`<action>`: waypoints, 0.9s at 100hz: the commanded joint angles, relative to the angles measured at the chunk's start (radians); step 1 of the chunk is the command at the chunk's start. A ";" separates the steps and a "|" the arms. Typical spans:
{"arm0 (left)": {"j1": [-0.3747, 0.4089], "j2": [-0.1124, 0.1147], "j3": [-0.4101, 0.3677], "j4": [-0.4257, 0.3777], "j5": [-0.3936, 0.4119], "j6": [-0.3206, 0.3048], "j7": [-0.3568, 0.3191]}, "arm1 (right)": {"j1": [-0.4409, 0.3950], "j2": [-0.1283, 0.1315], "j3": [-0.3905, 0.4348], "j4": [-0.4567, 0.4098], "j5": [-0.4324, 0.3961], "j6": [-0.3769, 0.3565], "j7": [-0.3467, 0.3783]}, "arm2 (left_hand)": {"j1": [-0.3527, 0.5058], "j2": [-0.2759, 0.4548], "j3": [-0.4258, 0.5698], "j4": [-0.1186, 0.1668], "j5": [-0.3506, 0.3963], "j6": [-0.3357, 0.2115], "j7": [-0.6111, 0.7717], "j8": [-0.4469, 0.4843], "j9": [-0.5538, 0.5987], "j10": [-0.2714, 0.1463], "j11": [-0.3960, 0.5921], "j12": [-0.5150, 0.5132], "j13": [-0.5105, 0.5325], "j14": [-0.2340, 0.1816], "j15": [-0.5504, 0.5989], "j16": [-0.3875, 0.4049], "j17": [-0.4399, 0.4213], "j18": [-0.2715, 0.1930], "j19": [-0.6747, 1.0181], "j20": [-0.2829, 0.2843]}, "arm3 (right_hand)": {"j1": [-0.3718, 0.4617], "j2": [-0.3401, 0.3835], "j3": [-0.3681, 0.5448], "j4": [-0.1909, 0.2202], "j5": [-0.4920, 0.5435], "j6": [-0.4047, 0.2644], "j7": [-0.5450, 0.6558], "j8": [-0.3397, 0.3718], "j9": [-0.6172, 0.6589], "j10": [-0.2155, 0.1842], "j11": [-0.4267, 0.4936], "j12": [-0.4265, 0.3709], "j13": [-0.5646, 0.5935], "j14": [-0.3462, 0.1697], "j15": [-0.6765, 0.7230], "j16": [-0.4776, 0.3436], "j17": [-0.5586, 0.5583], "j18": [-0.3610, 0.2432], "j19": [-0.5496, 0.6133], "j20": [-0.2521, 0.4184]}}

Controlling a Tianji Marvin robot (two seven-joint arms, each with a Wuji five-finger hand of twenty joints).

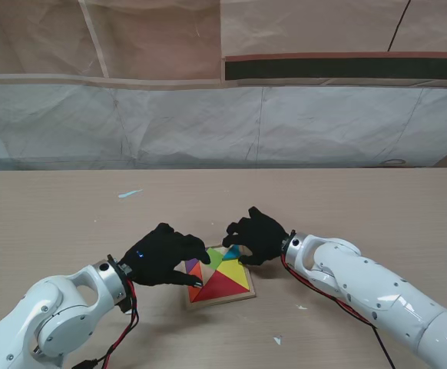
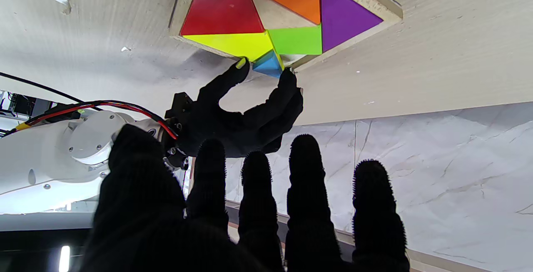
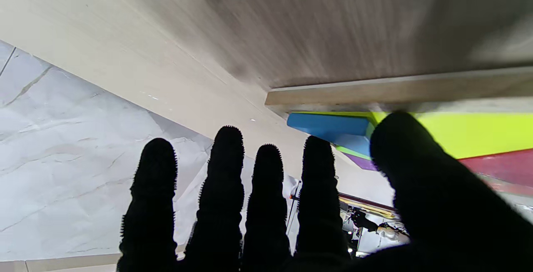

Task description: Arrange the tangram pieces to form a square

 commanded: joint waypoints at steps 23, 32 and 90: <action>-0.002 -0.001 0.002 -0.005 -0.004 0.003 -0.023 | 0.029 -0.022 -0.038 0.035 0.034 0.019 -0.009 | 0.053 0.037 -0.004 0.019 0.043 -0.004 0.007 0.009 0.005 -0.017 -0.011 0.000 0.017 -0.023 0.015 0.013 0.007 -0.007 0.024 0.011 | 0.083 -0.015 -0.003 -0.061 0.026 -0.088 0.260 -0.096 0.054 -0.043 0.055 0.000 0.052 -0.037 0.033 0.014 0.034 -0.104 0.041 -0.045; -0.004 -0.001 0.004 -0.004 -0.006 0.005 -0.024 | 0.038 -0.030 -0.049 0.040 0.047 0.025 -0.015 | 0.053 0.037 -0.003 0.019 0.043 -0.003 0.007 0.009 0.007 -0.022 -0.011 0.000 0.018 -0.022 0.016 0.013 0.007 -0.007 0.024 0.011 | 0.108 -0.021 -0.042 -0.082 0.030 -0.115 0.370 -0.159 0.067 -0.047 0.058 0.001 0.060 -0.039 0.035 0.014 0.040 -0.105 0.044 -0.046; -0.002 -0.001 0.006 -0.006 -0.009 0.011 -0.024 | 0.036 -0.070 -0.055 0.033 0.126 0.068 0.018 | 0.053 0.036 -0.004 0.019 0.045 -0.005 0.007 0.009 0.008 -0.020 -0.011 0.000 0.018 -0.023 0.016 0.013 0.007 -0.007 0.024 0.011 | 0.111 0.085 -0.220 -0.048 0.144 -0.062 0.417 -0.229 0.135 -0.034 0.045 0.011 0.094 -0.022 0.043 0.015 0.055 -0.090 0.049 -0.035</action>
